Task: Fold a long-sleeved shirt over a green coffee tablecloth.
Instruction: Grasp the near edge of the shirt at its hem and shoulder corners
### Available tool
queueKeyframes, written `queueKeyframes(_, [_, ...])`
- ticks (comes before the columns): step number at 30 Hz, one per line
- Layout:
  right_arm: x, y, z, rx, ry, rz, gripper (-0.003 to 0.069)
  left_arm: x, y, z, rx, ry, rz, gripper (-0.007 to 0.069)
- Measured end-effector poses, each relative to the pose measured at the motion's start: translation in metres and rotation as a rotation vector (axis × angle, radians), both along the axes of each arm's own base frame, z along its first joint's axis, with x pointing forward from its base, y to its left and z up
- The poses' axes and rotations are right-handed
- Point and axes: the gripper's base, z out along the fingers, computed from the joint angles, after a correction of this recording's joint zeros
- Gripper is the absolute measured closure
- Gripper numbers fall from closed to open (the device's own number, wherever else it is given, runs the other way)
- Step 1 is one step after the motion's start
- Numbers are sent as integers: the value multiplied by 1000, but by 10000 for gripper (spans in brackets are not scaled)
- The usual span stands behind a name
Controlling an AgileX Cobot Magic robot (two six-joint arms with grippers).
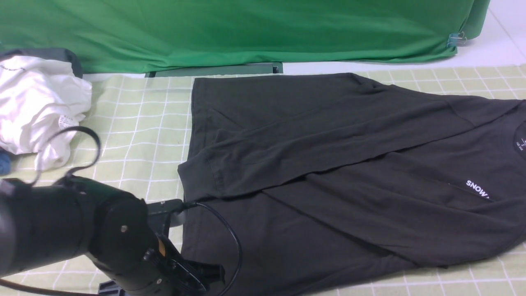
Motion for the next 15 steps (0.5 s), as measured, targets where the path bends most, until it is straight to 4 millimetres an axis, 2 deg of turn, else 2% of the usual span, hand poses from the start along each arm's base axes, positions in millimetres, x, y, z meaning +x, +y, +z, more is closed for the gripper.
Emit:
queueKeyframes(5, [0,0,0,0,0,0,418,2,-1,0,0,-1,1,301])
queueKeyframes(9, [-1,0,-1,-1,14,3,418,4,-1,0,-2,-13,-6,354])
queueKeyframes(12, [-3,1,-4,-3,39,10,418,5,-2,-1,-2,-25,-40,438])
queueKeyframes(13, [-3,1,-4,-3,39,11,418,5,-2,-1,-2,-29,-43,445])
queueKeyframes(15, [-4,6,-19,-25,65,67,418,5,-2,-1,4,-39,-77,539])
